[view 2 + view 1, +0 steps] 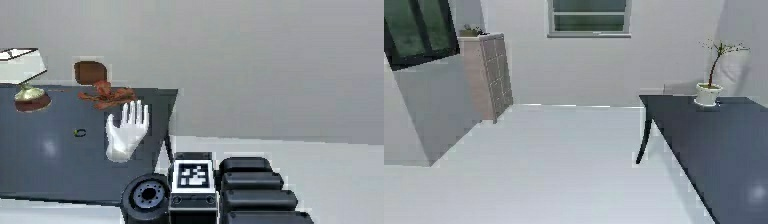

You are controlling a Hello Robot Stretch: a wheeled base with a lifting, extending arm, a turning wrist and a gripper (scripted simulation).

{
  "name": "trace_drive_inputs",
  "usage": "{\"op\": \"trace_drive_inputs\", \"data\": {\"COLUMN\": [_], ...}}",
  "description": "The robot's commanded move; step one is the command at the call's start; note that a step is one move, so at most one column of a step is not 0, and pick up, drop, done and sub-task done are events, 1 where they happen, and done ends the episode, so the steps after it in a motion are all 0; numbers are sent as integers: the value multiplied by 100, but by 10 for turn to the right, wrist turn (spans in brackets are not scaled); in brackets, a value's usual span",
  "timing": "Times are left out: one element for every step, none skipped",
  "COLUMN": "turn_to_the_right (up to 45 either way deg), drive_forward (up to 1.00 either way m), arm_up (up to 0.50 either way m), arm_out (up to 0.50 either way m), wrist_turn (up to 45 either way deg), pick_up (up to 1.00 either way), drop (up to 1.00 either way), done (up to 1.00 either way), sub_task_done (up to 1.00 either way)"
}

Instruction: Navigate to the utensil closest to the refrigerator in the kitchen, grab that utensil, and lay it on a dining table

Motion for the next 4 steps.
{"op": "trace_drive_inputs", "data": {"turn_to_the_right": [0,450,450,450], "drive_forward": [100,0,0,0], "arm_up": [0,0,0,0], "arm_out": [0,0,0,0], "wrist_turn": [0,0,0,0], "pick_up": [0,0,0,0], "drop": [0,0,0,0], "done": [0,0,0,0], "sub_task_done": [0,0,0,0]}}
